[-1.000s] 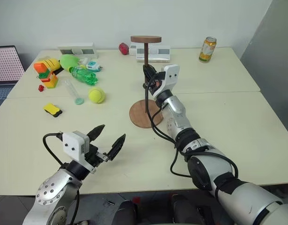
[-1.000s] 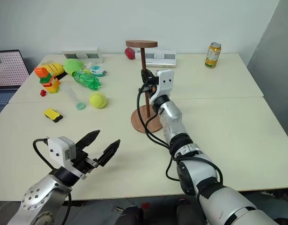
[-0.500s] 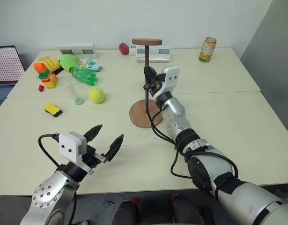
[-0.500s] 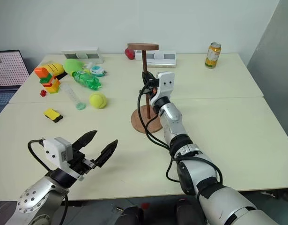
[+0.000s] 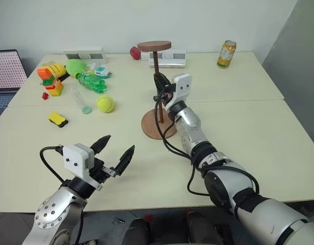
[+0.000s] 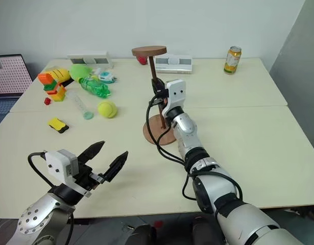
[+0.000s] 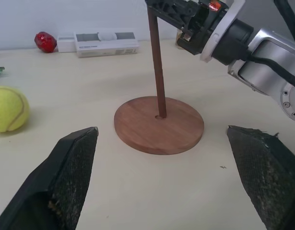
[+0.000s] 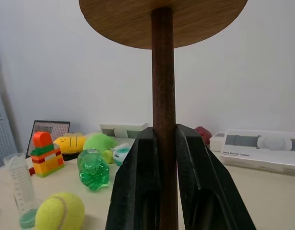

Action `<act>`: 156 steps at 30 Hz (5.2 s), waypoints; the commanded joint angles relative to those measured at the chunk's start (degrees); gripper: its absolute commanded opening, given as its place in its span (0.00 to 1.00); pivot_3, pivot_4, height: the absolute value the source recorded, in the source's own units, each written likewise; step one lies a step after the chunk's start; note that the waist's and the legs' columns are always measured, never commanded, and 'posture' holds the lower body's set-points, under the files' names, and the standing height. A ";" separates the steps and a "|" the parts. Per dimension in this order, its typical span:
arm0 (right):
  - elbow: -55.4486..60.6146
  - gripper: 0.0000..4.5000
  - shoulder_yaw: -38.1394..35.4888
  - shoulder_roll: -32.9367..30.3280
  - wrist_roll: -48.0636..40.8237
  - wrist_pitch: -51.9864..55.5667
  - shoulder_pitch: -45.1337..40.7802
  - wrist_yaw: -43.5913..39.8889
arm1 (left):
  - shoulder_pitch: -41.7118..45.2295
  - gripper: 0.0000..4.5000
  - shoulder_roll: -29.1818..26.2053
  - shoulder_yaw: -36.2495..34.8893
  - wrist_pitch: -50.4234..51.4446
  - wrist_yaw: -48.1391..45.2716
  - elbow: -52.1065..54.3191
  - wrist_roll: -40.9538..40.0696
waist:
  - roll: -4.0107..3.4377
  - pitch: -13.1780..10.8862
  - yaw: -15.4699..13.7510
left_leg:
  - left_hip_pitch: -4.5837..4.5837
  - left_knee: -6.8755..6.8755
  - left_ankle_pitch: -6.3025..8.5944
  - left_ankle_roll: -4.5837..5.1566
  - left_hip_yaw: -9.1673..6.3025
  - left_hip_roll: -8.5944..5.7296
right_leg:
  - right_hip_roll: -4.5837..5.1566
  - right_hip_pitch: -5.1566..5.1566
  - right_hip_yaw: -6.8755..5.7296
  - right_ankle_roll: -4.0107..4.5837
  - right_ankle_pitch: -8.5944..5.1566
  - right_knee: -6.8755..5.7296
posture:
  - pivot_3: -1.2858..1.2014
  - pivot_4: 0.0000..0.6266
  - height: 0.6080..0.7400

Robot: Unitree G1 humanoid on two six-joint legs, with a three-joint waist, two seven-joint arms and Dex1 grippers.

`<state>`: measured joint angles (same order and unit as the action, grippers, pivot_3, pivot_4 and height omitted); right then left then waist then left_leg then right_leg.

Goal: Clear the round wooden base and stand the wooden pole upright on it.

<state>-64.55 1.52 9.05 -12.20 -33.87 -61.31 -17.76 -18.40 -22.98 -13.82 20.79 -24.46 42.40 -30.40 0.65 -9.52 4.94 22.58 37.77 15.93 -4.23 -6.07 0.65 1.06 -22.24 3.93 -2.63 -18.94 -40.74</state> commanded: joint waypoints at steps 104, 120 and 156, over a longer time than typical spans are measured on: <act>38.52 0.06 29.08 -54.84 19.72 72.56 2.49 -68.82 | 23.03 1.00 -13.46 16.37 4.04 -26.37 -5.63 -8.37 | -0.40 -0.71 -2.02 | -0.03 0.13 0.36 0.62 -0.09 -0.07 | 0.15 0.77 -0.27 -0.13 0.08 1.31 | 0.52 0.24 1.00; 38.34 0.06 -15.17 -17.16 -3.87 63.46 -16.01 -20.83 | 10.99 1.00 -6.14 5.69 -2.49 -12.33 -3.75 -2.29 | -0.27 -0.64 -0.88 | 0.10 0.14 0.35 0.60 -0.12 0.02 | 0.14 0.41 -0.23 -0.06 0.04 0.84 | 0.52 0.24 1.00; 34.54 0.06 -6.49 -7.76 -1.87 46.27 -0.68 -6.07 | 8.41 1.00 -0.96 5.29 -4.65 -3.04 -3.88 3.21 | -0.25 -0.62 -0.23 | 0.25 0.12 0.23 0.40 0.05 -0.02 | 0.07 0.04 -0.09 -0.08 0.05 0.56 | 0.52 0.24 1.00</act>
<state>-31.73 -5.40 2.00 -14.62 13.82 -62.13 -24.53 -10.50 -23.43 -8.15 16.63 -27.14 37.62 -26.68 0.39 -10.14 4.71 22.82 37.88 16.17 -3.83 -6.02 0.64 1.13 -22.20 3.84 -2.70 -18.89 -40.18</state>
